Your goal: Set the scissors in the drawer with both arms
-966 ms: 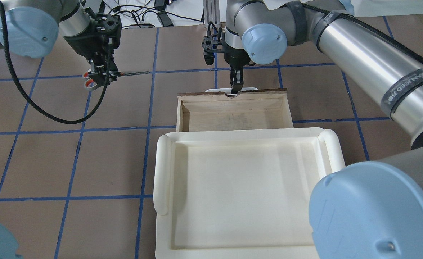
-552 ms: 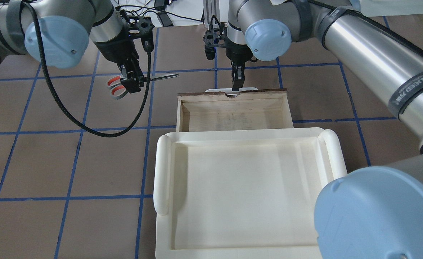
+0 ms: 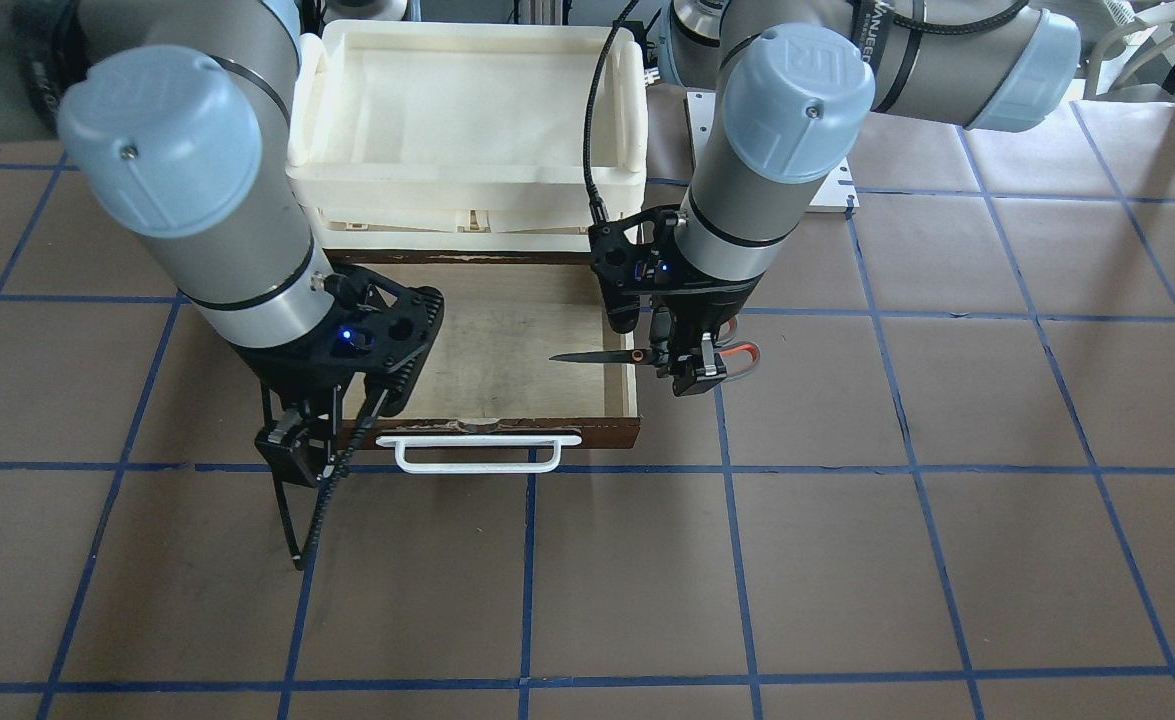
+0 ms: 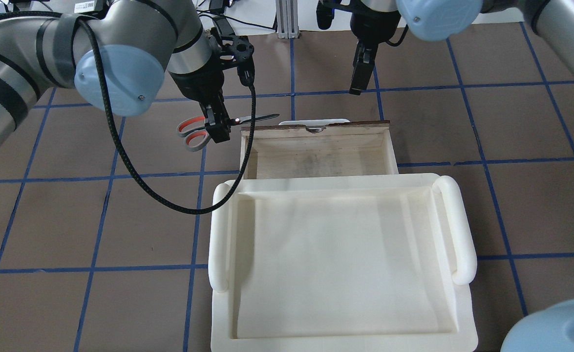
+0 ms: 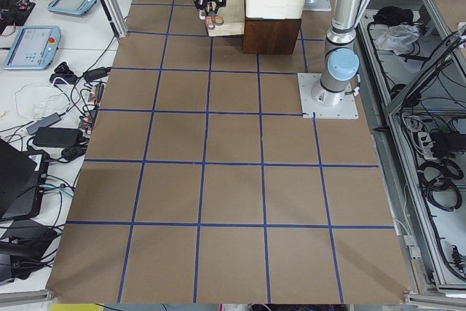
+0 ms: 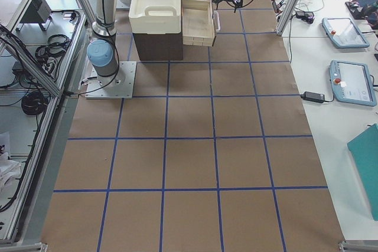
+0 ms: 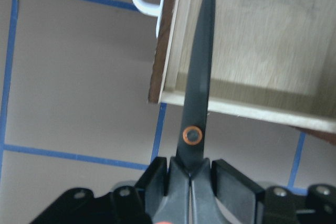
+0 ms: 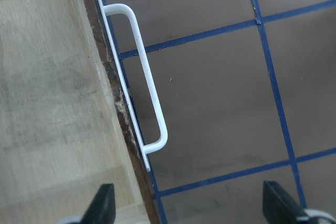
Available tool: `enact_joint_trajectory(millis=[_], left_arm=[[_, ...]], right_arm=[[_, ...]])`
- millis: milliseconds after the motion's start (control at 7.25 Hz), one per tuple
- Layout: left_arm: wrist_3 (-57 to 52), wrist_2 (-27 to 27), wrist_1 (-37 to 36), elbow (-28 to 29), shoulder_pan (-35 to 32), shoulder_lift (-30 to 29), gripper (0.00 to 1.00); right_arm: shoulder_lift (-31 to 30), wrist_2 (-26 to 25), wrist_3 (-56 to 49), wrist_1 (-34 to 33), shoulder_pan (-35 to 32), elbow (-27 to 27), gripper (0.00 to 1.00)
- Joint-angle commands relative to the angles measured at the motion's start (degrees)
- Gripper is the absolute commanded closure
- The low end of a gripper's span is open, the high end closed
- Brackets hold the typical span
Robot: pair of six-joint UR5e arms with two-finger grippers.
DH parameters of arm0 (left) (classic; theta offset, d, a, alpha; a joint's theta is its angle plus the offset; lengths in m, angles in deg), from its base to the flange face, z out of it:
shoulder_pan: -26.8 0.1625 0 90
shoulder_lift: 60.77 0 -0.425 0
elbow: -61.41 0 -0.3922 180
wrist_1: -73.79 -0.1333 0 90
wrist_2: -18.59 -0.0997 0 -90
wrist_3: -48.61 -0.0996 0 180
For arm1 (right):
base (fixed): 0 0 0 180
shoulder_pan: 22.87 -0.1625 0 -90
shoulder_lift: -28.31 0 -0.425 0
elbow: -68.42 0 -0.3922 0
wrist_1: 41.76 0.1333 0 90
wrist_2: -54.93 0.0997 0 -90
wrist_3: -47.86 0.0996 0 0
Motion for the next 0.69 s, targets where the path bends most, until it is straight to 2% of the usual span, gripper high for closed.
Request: enact_joint_trajectory(millis=[0,276,552], left_arm=[[7.78,0.27,-1.12,-0.18,-4.01,-0.07,0.76],[14.28,-0.07,-6.72,-0.44,-9.97,-1.81,0.76],[14.4,-0.08,-7.79,-0.53,-11.57,-4.1,0.76]], right_arm=[[-6.05,-0.36,12.62,5.04,2.63,0.4,0.0],[-9.48,-0.54,27.2,7.76,4.05,0.48,0.0],[-10.2,-0.8,45.89,7.87,4.05,0.48,0.0]])
